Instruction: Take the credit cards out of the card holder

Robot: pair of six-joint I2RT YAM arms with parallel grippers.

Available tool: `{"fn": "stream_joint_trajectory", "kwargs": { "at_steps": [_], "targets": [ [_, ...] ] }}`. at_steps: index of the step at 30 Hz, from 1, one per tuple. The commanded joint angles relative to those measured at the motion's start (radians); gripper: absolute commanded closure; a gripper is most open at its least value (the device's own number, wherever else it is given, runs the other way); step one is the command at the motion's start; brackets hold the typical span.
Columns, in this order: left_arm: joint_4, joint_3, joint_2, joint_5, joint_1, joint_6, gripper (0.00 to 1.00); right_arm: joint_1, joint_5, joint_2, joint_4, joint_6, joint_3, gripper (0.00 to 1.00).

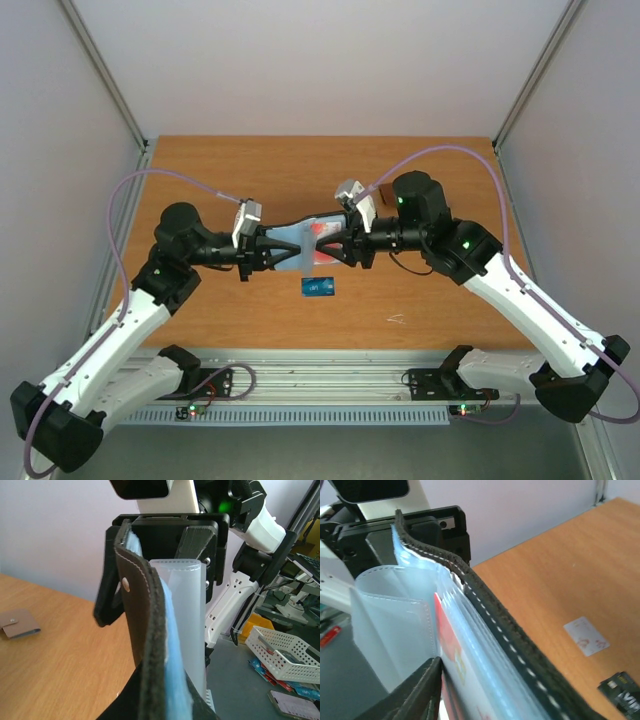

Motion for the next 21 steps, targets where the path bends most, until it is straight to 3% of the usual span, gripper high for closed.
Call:
{"fn": "stream_joint_trajectory", "kwargs": {
  "at_steps": [1,6,11,16,18,20,21],
  "targets": [
    [0.112,-0.006,-0.028,-0.006,-0.004,0.006,1.0,0.051,0.101,0.026,0.094,-0.007,0.005,0.53],
    [0.138,-0.017,-0.039,-0.029,-0.004,-0.014,1.0,0.092,0.092,0.066,0.073,0.002,0.042,0.41],
    [0.138,-0.028,-0.045,-0.043,-0.004,-0.02,1.0,0.102,0.099,0.076,0.053,0.022,0.061,0.42],
    [0.134,-0.03,-0.048,-0.058,-0.003,-0.021,1.0,0.102,0.091,0.076,0.007,0.039,0.093,0.9],
    [0.119,-0.03,-0.047,-0.073,-0.001,-0.008,0.97,0.102,0.122,0.076,-0.017,0.05,0.107,0.99],
    [0.095,-0.03,-0.048,-0.112,-0.001,0.003,0.79,0.102,0.161,0.077,-0.045,0.062,0.121,0.99],
    [0.081,-0.03,-0.049,-0.14,-0.001,0.01,0.65,0.102,0.182,0.079,-0.059,0.066,0.133,0.99]
  ]
}}
